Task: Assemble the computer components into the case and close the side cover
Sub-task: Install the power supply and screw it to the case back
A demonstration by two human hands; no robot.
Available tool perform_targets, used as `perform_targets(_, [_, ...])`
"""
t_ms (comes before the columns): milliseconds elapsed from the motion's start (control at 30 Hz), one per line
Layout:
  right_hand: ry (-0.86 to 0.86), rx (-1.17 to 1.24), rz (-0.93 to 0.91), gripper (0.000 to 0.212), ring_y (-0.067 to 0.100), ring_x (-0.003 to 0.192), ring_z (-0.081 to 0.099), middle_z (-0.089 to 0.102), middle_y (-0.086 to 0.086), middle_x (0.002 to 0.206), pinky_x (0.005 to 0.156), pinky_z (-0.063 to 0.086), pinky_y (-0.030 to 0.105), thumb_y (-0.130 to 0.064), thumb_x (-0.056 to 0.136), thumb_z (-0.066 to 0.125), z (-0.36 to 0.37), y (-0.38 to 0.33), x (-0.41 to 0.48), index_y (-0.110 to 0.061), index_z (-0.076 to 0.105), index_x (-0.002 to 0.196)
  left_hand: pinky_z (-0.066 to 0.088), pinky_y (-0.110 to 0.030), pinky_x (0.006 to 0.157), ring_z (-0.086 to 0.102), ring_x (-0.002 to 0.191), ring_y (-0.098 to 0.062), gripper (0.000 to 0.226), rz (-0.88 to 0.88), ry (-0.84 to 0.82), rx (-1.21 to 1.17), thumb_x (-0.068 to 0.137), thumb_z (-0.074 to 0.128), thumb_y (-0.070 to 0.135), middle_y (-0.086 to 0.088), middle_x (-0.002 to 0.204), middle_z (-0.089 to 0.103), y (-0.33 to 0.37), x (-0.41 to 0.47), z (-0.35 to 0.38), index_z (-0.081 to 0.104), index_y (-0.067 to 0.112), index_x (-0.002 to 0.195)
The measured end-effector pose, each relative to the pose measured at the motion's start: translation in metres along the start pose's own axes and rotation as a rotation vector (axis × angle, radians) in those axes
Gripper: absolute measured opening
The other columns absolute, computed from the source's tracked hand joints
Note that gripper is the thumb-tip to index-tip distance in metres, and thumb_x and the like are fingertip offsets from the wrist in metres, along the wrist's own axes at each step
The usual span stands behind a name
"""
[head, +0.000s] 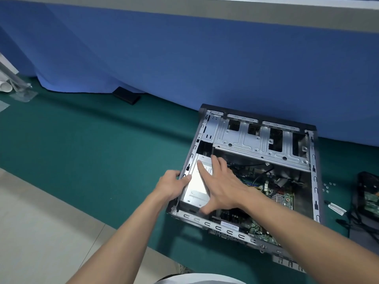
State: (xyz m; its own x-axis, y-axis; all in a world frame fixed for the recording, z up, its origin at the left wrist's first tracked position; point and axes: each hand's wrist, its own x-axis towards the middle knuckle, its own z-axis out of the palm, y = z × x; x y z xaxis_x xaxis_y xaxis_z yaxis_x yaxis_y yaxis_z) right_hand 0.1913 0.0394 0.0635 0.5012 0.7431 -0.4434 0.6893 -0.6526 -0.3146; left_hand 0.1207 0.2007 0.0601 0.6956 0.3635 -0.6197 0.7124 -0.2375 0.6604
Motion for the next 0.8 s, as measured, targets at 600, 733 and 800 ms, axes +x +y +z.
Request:
perform_targets(600, [0.477, 1.327, 0.48, 0.089, 0.024, 0.127, 0.044, 0.041, 0.004, 0.143, 0.107, 0.038, 0.048, -0.045, 0.08, 0.071, 0.033, -0.009, 0.025, -0.034, 0.012, 0.146, 0.051, -0.038, 0.084, 0.059, 0.102, -0.033, 0.041, -0.025, -0.041, 0.667, 0.079, 0.047, 0.001, -0.015, 0.116, 0.055, 0.01, -0.032, 0.003, 0.04, 0.011, 0.119])
perform_targets(733, [0.471, 1.383, 0.479, 0.074, 0.025, 0.114, 0.053, 0.049, 0.004, 0.135, 0.101, 0.044, 0.048, -0.036, 0.085, 0.067, 0.037, -0.013, 0.031, -0.043, 0.011, 0.134, 0.046, -0.041, 0.086, 0.054, 0.109, -0.037, 0.04, -0.024, 0.03, 0.723, 0.082, 0.043, -0.001, -0.018, 0.119, 0.052, 0.009, -0.036, 0.011, 0.039, 0.006, 0.121])
perform_targets(800, [0.469, 1.373, 0.489, 0.072, 0.026, 0.113, 0.053, 0.049, 0.005, 0.133, 0.1, 0.045, 0.048, -0.034, 0.086, 0.066, 0.037, -0.01, 0.034, -0.042, 0.011, 0.132, 0.047, -0.04, 0.086, 0.055, 0.109, -0.037, 0.041, -0.03, 0.024, 0.715, 0.082, 0.046, -0.001, -0.017, 0.119, 0.053, 0.007, -0.035, 0.011, 0.039, 0.006, 0.122])
